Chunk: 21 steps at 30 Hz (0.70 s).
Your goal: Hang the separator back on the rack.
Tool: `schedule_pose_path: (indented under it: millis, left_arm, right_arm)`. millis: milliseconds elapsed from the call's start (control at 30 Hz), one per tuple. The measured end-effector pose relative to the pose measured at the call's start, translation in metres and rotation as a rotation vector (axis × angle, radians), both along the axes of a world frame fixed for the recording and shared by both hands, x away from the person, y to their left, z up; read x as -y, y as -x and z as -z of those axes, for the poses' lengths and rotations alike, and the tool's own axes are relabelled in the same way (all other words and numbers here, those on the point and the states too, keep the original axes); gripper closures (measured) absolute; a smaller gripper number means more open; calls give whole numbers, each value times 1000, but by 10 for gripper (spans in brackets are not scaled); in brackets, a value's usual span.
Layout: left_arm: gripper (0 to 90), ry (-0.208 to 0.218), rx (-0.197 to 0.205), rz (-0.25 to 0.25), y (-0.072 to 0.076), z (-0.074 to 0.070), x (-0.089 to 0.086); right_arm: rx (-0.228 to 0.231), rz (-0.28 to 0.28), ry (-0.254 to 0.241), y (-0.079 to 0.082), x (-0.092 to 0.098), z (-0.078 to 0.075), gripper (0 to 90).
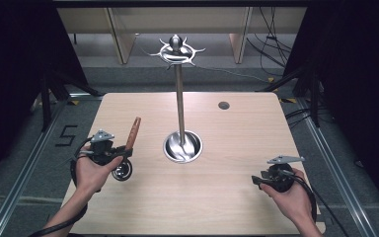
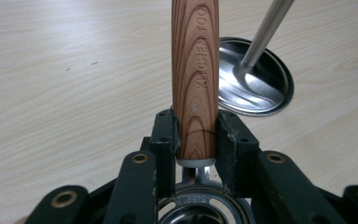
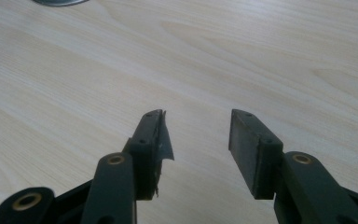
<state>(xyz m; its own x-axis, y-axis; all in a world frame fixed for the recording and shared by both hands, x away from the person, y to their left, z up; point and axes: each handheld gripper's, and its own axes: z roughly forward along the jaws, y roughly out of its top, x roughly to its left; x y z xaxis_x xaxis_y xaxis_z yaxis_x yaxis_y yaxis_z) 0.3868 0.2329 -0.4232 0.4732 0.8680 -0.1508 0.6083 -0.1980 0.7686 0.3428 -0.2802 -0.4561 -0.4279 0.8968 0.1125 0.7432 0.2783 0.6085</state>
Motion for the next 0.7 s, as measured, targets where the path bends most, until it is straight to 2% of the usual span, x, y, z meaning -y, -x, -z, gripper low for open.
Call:
schedule_pose_path:
  millis: [133,267,333,367,400,433,467,500,533,567,600,633,700]
  left_arm:
    - [692,1,13,26,10,-4,0]
    - [693,20,39,38,20,-8,2]
    - [692,14,45,51,23,-10,2]
    - [692,25,48,45,25,-11,4]
    - [692,15,54,58,27,-12,4]
    - [692,32,59,54,28,-12,6]
    - [692,35,68,51,29,-13,7]
    - [693,34,69,55,31,-14,7]
    - [693,37,74,56,32,-14,8]
    - [692,44,79,56,33,-15,8]
    - [692,45,84,53,34,-16,9]
    - [692,41,98,60,35,-18,9]
    - [693,49,102,52,37,-21,12]
  right_arm:
    - [10,-7,3,0,0,0,554]
    - [5,1,4,0,0,0,553]
    - [-3,-2,2,0,-1,0,552]
    - [19,-23,4,-1,0,2,552]
    - [16,-30,8,-1,0,1,552]
    - [6,-12,6,0,-2,1,552]
    - [28,-30,15,-1,-1,1,552]
    - [7,-15,11,1,-2,0,552]
    - [7,-15,11,1,-2,0,552]
    - [30,-28,11,-1,-1,1,552]
    - [26,-18,9,0,-1,1,551]
    - [-9,-6,-3,1,-1,-1,551]
    - [4,-11,7,0,0,0,550]
